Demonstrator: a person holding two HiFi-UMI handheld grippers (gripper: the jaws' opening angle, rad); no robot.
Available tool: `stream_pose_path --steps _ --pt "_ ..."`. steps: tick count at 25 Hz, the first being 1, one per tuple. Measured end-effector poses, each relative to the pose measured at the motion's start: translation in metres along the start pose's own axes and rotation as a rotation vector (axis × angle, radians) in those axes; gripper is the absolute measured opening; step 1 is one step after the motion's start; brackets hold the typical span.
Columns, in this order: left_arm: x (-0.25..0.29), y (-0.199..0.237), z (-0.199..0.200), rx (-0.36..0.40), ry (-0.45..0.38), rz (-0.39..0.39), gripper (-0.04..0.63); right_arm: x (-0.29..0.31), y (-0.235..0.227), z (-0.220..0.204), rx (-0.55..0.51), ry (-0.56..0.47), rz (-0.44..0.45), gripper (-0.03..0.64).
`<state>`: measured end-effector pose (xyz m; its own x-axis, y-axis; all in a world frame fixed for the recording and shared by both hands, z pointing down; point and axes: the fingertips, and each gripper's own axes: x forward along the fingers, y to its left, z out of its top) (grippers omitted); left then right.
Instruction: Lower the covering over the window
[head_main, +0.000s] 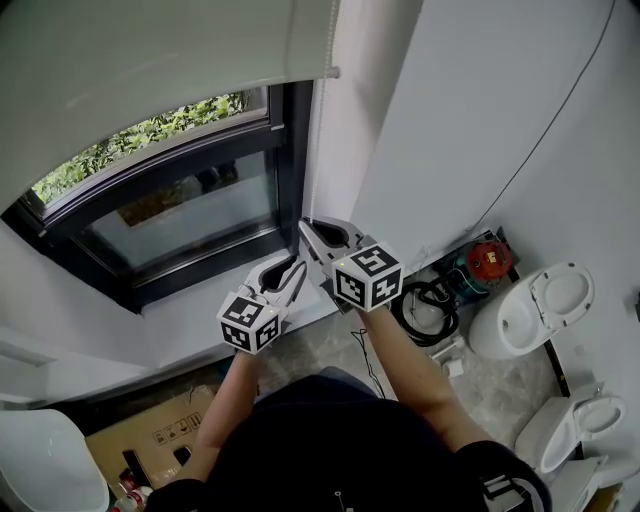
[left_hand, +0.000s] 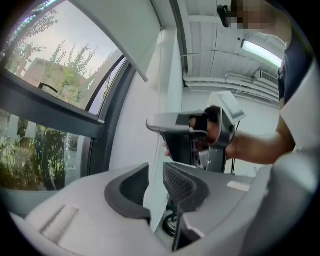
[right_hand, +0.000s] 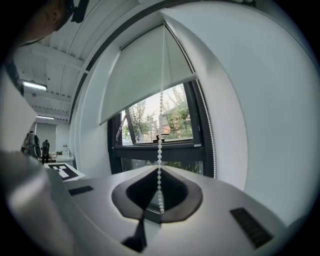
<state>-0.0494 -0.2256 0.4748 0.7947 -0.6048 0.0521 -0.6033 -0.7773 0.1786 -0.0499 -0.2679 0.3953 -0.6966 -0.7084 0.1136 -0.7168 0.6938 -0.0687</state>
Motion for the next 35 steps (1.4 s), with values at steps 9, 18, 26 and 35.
stream_pose_path --steps 9,18,26,35 --pt "-0.013 0.0 0.06 0.027 -0.125 0.004 0.074 0.001 0.008 -0.037 -0.032 0.092 0.015 0.014" --pt "-0.009 -0.005 0.076 0.039 -0.136 -0.006 0.074 0.001 0.017 -0.075 -0.007 0.163 0.028 0.014" --pt "0.003 -0.01 0.086 0.055 -0.141 -0.038 0.074 0.003 0.019 -0.104 -0.021 0.254 0.044 0.014" --pt "0.013 -0.013 0.1 0.084 -0.144 -0.058 0.075 0.006 0.029 -0.119 -0.044 0.313 0.065 0.012"
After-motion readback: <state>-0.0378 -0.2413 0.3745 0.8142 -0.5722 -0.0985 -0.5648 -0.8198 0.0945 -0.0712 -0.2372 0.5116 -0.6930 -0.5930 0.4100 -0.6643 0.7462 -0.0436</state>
